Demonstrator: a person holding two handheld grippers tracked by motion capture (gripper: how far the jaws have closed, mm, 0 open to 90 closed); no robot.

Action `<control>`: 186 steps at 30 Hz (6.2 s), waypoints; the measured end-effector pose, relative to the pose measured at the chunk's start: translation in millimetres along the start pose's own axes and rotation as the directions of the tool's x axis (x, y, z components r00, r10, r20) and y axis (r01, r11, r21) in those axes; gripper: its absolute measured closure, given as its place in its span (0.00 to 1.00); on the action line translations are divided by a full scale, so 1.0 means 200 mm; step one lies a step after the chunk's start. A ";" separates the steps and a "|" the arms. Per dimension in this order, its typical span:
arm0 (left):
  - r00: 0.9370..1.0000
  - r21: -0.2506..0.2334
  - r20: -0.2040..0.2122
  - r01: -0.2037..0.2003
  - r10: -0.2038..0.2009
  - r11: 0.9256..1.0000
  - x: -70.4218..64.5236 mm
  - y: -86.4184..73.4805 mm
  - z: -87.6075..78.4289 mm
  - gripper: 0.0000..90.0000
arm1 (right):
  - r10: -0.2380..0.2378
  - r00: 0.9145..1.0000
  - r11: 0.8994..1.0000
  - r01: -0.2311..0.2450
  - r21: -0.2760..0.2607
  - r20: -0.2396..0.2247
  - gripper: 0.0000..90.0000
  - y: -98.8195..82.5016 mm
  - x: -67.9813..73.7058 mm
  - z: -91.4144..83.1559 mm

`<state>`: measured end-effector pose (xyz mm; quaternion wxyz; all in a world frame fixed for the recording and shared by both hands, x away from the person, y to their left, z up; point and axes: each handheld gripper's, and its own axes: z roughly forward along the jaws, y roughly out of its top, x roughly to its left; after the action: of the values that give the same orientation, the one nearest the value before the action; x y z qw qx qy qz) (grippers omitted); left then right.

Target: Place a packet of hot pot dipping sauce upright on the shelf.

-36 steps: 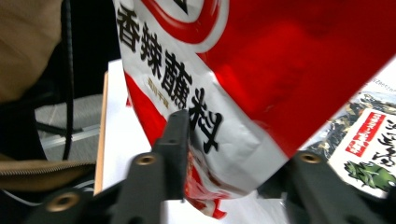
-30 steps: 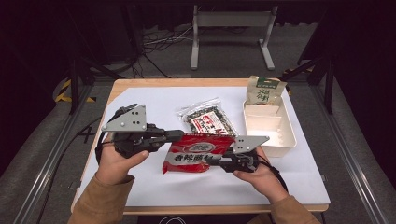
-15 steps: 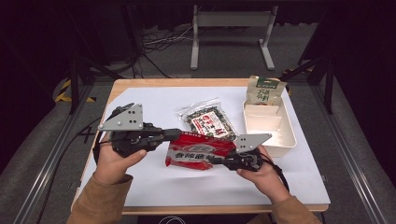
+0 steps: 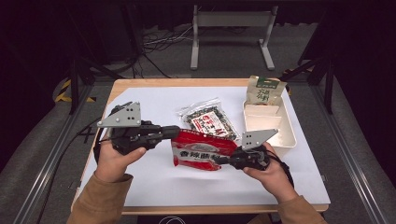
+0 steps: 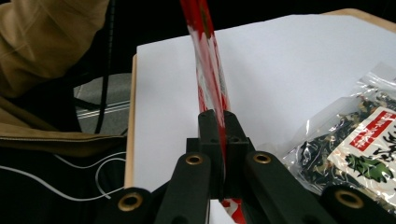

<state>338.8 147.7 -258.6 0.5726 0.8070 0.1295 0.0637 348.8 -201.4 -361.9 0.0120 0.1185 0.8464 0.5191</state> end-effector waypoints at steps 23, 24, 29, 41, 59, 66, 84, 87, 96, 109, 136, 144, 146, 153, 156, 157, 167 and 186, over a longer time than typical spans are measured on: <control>0.992 0.012 -0.119 0.052 -0.050 0.999 0.10 -0.16 -0.05 0.50 | 0.010 0.998 0.999 -0.013 0.051 0.060 1.00 0.11 -0.07 -0.25; 0.991 0.015 -0.123 0.059 -0.057 0.998 0.10 -0.17 -0.06 0.49 | 0.011 0.998 0.999 -0.014 0.050 0.062 1.00 0.12 -0.07 -0.26; 0.986 0.001 -0.149 0.082 -0.081 0.997 0.13 -0.23 -0.06 0.45 | 0.009 0.996 0.999 -0.013 0.048 0.085 1.00 0.16 -0.10 -0.31; 0.980 0.041 -0.172 0.112 -0.103 0.993 0.20 -0.35 -0.03 0.44 | 0.012 0.990 0.999 -0.016 0.031 0.142 1.00 0.22 -0.17 -0.43; 0.957 0.046 -0.252 0.161 -0.145 0.986 0.28 -0.50 -0.08 0.39 | 0.035 0.973 0.999 -0.038 0.010 0.228 1.00 0.19 -0.33 -0.61; 0.950 0.033 -0.262 0.184 -0.169 0.982 0.31 -0.53 -0.08 0.37 | 0.029 0.966 0.999 -0.032 0.008 0.257 1.00 0.20 -0.38 -0.65; 0.939 0.030 -0.288 0.207 -0.190 0.978 0.37 -0.63 -0.10 0.35 | 0.052 0.942 0.999 -0.054 -0.003 0.332 1.00 0.16 -0.56 -0.74; 0.936 0.028 -0.291 0.213 -0.196 0.977 0.37 -0.64 -0.11 0.35 | 0.055 0.938 0.998 -0.058 -0.001 0.341 1.00 0.15 -0.58 -0.75; 0.932 0.019 -0.298 0.222 -0.207 0.975 0.36 -0.66 -0.14 0.35 | 0.079 0.923 0.996 -0.086 0.003 0.377 1.00 0.11 -0.64 -0.79; 0.926 0.020 -0.300 0.245 -0.228 0.969 0.36 -0.67 -0.14 0.35 | 0.093 0.898 0.991 -0.125 0.046 0.430 1.00 0.05 -0.74 -0.77; 0.932 0.020 -0.276 0.249 -0.234 0.968 0.37 -0.67 -0.12 0.36 | 0.057 0.819 0.991 -0.116 0.069 0.571 0.98 -0.07 -0.84 -0.68; 0.936 0.034 -0.269 0.243 -0.226 0.969 0.37 -0.67 -0.11 0.36 | 0.040 0.796 0.983 -0.141 0.120 0.604 0.97 -0.12 -0.85 -0.66; 0.935 0.027 -0.269 0.248 -0.232 0.968 0.37 -0.67 -0.11 0.36 | 0.060 0.790 0.980 -0.164 0.115 0.611 0.97 -0.15 -0.85 -0.67; 0.936 0.036 -0.266 0.247 -0.229 0.968 0.37 -0.67 -0.09 0.36 | 0.059 0.781 0.961 -0.212 0.175 0.622 0.98 -0.21 -0.85 -0.65; 0.938 0.037 -0.262 0.243 -0.226 0.969 0.37 -0.66 -0.09 0.36 | 0.076 0.777 0.962 -0.223 0.159 0.625 0.98 -0.22 -0.86 -0.65; 0.937 0.038 -0.261 0.251 -0.233 0.967 0.37 -0.66 -0.09 0.36 | 0.089 0.774 0.961 -0.232 0.151 0.627 0.97 -0.22 -0.85 -0.65; 0.938 0.042 -0.256 0.254 -0.235 0.966 0.37 -0.66 -0.07 0.35 | 0.164 0.715 0.963 -0.265 0.047 0.680 0.63 -0.22 -0.83 -0.67; 0.950 0.063 -0.237 0.225 -0.204 0.972 0.41 -0.64 0.03 0.34 | 0.143 0.659 0.977 -0.213 0.001 0.739 0.42 -0.16 -0.65 -0.78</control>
<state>400.7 205.2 -385.1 0.5208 0.8002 0.2842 0.0877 445.9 -379.3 -332.6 0.2948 0.3993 0.7762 0.3888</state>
